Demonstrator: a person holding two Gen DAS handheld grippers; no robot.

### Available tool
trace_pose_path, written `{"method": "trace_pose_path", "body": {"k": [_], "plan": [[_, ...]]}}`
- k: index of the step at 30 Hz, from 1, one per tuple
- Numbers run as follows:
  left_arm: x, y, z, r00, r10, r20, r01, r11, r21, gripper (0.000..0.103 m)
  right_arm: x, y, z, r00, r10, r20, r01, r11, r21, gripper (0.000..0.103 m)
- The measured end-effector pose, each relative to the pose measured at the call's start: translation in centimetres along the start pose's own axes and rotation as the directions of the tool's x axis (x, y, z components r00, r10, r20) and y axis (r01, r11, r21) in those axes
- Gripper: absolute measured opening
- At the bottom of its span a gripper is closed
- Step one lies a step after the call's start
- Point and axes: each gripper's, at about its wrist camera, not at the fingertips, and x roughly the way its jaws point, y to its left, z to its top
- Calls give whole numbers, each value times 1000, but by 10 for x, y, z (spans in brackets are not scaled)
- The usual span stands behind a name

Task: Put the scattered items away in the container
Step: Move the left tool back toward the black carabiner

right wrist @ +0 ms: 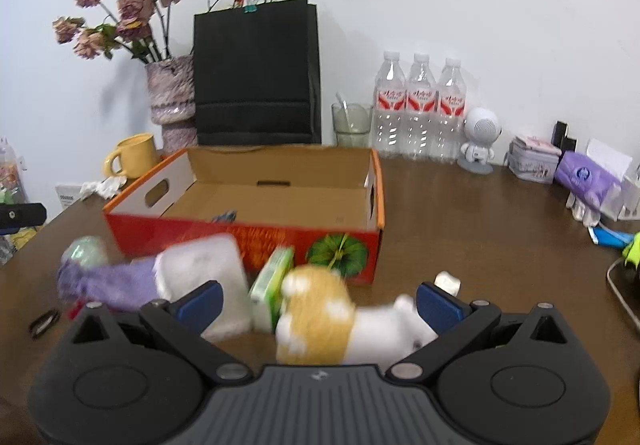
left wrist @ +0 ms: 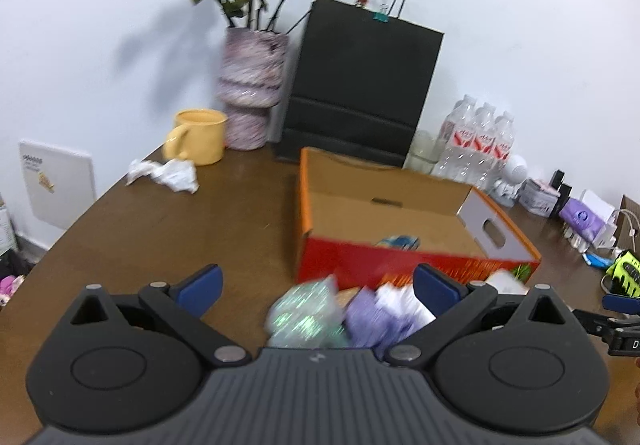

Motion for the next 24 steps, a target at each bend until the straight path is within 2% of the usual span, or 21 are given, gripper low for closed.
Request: {"method": "trace_pose_path", "body": {"k": [5,10,13,16,18,22,24], "plan": [[-15,20,-25,999,26,-36,-26,1000,12,103,-1,23,-26,998,65,-22,-66,998,-20,103],[-15,34,-49,995,51,-87,-48,998,41,103,13,53,-39,994,100,-50,-103,993,-52,98],[-10,39,-62,991,68,-114,-61,996,65,103,24,68,-44,992,109,-63,-113,991,-70,97],[-2,39,-71,988,82,-129,-69,993,100,98,35,78,-45,992,106,-75,-112,990,-84,94],[2,39,-74,987,94,-128,-78,989,123,91,41,82,-44,991,107,-82,-114,990,-86,86],[11,42,-75,985,89,-147,-70,989,130,78,53,87,-40,990,110,-88,-117,990,-78,80],[14,43,-75,984,80,-156,-60,990,130,74,59,89,-40,989,115,-98,-122,990,-69,65]]}}
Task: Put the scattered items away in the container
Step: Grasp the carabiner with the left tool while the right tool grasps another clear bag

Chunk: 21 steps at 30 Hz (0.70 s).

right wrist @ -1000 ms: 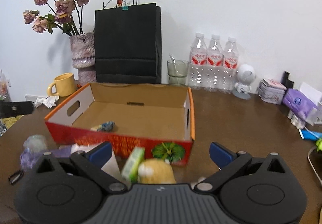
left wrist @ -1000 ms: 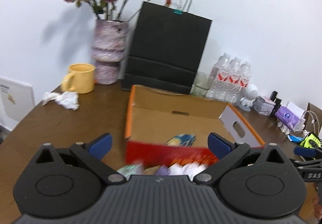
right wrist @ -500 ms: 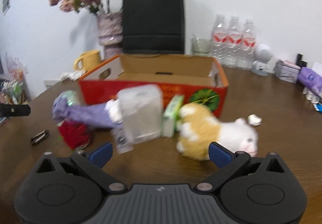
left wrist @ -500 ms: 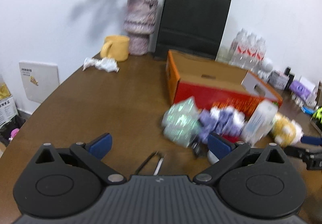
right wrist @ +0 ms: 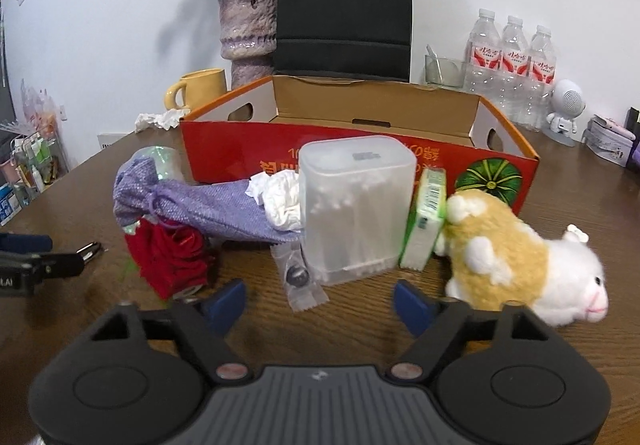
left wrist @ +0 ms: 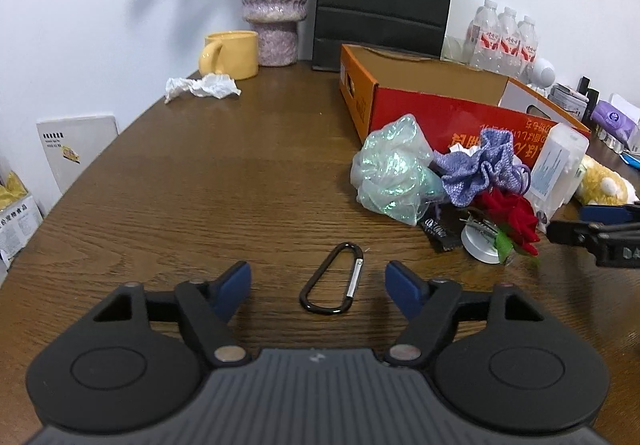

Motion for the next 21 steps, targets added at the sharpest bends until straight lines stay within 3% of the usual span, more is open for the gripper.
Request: {"method": "trace_pose_path", "body": {"k": [4,7,8,9,12,16,17,19,21], "plan": [[2,-4,-1,1000,13,11,-14,999,51,60,10,2,0,1000,-4,-20,4,1000,1,54],[1,-6,-1,1000,2,20,-4,996,87,37,9,4,-1,1000,3,-13,-3,1000,-18,43],[1,-7,-1,1000,0,19,-1,996,92,27,9,5,-1,1000,7,-10,-7,1000,-27,32],[1,-7,-1,1000,-7,19,5,995,95,27,8,6,-2,1000,10,-9,-10,999,-31,18],[-1,-7,-2,1000,-12,29,10,996,88,26,3,10,-2,1000,24,-10,-24,999,-48,2],[-3,-5,-2,999,-18,34,16,997,74,25,-2,11,-4,1000,27,-2,-27,998,-48,1],[-4,-5,-2,999,-19,39,16,997,72,22,-3,10,-4,1000,29,0,-29,999,-43,1],[-5,-4,0,999,-25,41,22,997,70,8,-6,9,-4,999,32,8,-32,999,-36,0],[-6,-3,1,999,-36,38,33,998,60,8,-9,8,-4,999,33,12,-33,999,-35,0]]}}
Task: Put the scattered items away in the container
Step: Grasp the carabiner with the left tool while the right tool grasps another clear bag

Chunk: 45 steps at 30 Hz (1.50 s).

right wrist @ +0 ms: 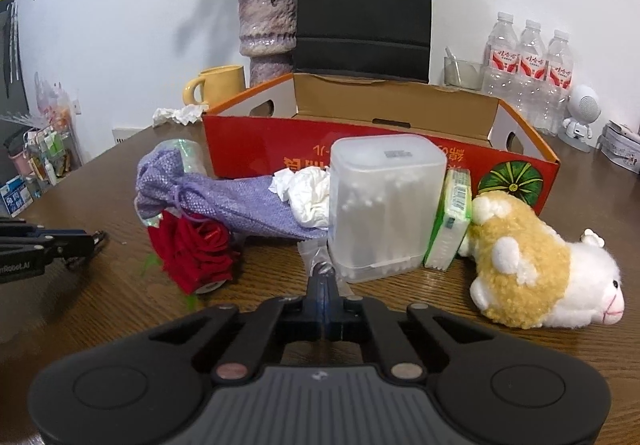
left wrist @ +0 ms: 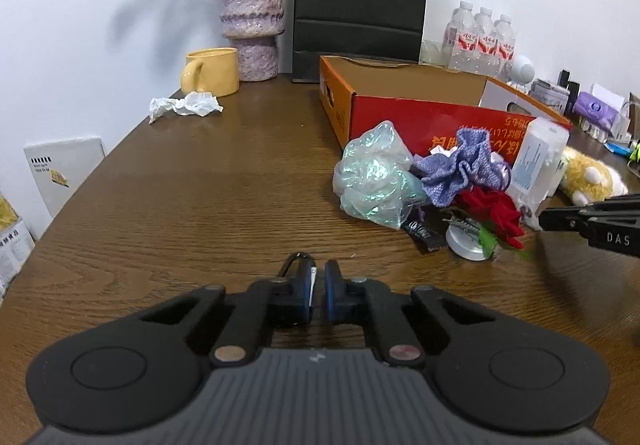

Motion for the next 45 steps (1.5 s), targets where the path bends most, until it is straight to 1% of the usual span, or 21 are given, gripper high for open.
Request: {"method": "trace_pose_path", "body": {"k": [7,10,11,12,14,16,17,18,19,21,23,30,31,33,35,38,40,41,42,43,45], "plan": [[-5,-1,-2,1000,-4,15,4,1000,-1,6,-7,-3,1,1000,3,18,-3,1000,10,2],[-7,0,-1,1000,-17,4,17,1000,-4,9,-1,-3,3,1000,-4,12,4,1000,6,25],[-5,1,-1,1000,-13,-5,13,1000,-7,9,2,-2,3,1000,-9,7,9,1000,1,36],[-3,0,-1,1000,-13,-16,13,1000,-4,10,5,-1,4,1000,-12,6,12,1000,-8,37],[3,0,-1,999,-8,-43,7,1000,-5,18,13,1,5,1000,-29,-8,29,999,-22,37],[6,-1,-1,999,1,-40,-1,1000,3,18,21,0,4,999,-27,-18,26,1000,-14,37],[7,-1,0,999,5,-43,-5,1000,3,16,21,-1,4,1000,-15,-16,15,1000,-9,32],[8,-1,1,999,6,-42,-6,1000,2,14,20,-1,4,1000,-1,-16,1,1000,-10,13],[9,-1,1,999,7,-41,-7,1000,-1,5,18,0,4,1000,6,-23,-6,1000,-10,11],[10,2,2,999,0,-35,-1,1000,-24,5,13,1,3,1000,7,-16,-8,1000,-14,2],[8,4,2,1000,3,-23,-4,999,-37,5,7,0,1,1000,4,-1,-4,1000,-5,0],[-3,1,6,1000,-10,19,11,999,-37,5,-6,-6,0,999,21,26,-21,1000,22,0],[-3,1,6,1000,-11,22,11,999,-38,5,-5,-7,1,999,26,24,-27,999,21,2],[-5,0,5,1000,-10,25,11,999,-41,5,0,-8,4,999,26,20,-27,999,31,16],[-6,1,6,1000,-15,27,17,999,-48,5,8,-8,6,1000,14,5,-14,999,29,24],[-9,1,6,999,-21,34,23,999,-49,5,23,-6,9,999,17,-31,-16,1000,26,26],[-11,2,6,999,-27,39,29,998,-52,5,26,-3,9,1000,14,-21,-14,1000,12,28],[-12,2,7,999,-29,40,31,998,-54,5,26,-2,8,1000,13,-20,-13,1000,3,17],[-13,2,7,999,-30,42,32,998,-55,5,25,-1,7,1000,25,-17,-25,1000,2,2],[-13,2,7,999,-30,43,33,998,-57,5,23,0,7,999,36,-22,-36,999,4,0],[-14,3,8,998,-33,47,36,997,-63,5,20,2,5,999,36,-22,-36,999,-7,0]]}}
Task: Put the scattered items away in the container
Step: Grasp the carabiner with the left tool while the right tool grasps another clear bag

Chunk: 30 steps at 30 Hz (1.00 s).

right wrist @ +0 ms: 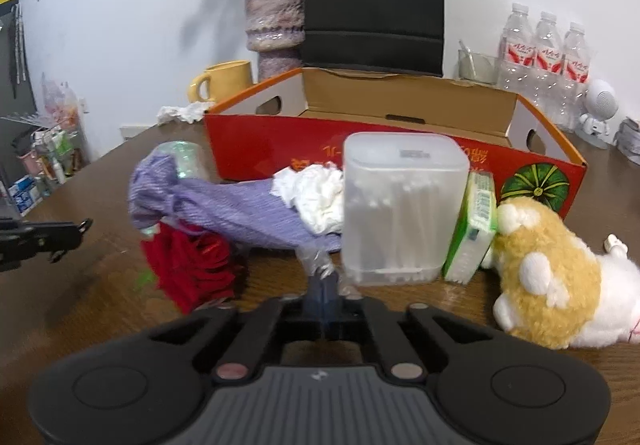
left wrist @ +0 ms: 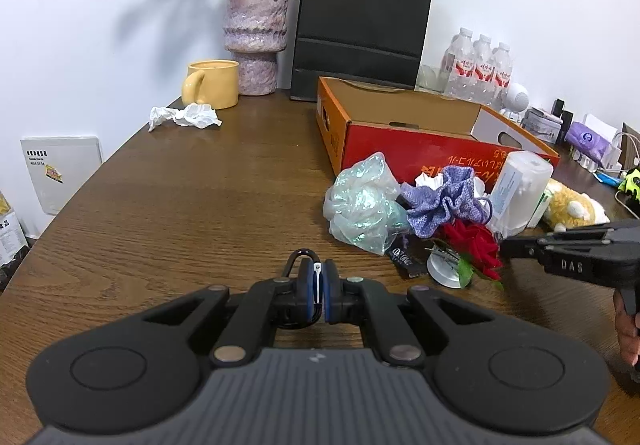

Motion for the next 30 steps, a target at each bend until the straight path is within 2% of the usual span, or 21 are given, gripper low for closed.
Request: {"method": "trace_pose_path", "body": {"k": [5,8,10,14,16,17,22,30], "plan": [[-5,-4,2,1000,-14,19,14,1000,1,5,-10,-3,-2,999,5,37,-6,1000,18,0],[-6,-6,3,1000,-18,22,18,1000,2,5,-11,-3,4,997,20,76,-21,1000,14,12],[-7,-7,3,1000,-19,24,19,1000,1,5,-4,1,10,998,13,66,-12,1000,-13,20],[-8,-3,1,1000,-18,24,18,1000,-15,5,17,6,16,1000,-26,9,26,999,-42,22],[-7,-1,2,1000,-20,22,21,1000,-19,5,19,6,14,1000,-25,1,25,999,-36,22],[-7,0,2,1000,-22,21,22,1000,-19,5,19,5,13,1000,-18,0,18,999,-30,14],[-5,1,3,999,-26,24,27,999,-26,5,13,1,10,1000,-15,1,15,1000,2,13],[-15,-7,8,998,-37,54,38,999,-14,5,-22,-5,10,997,-8,73,5,999,35,13]]}}
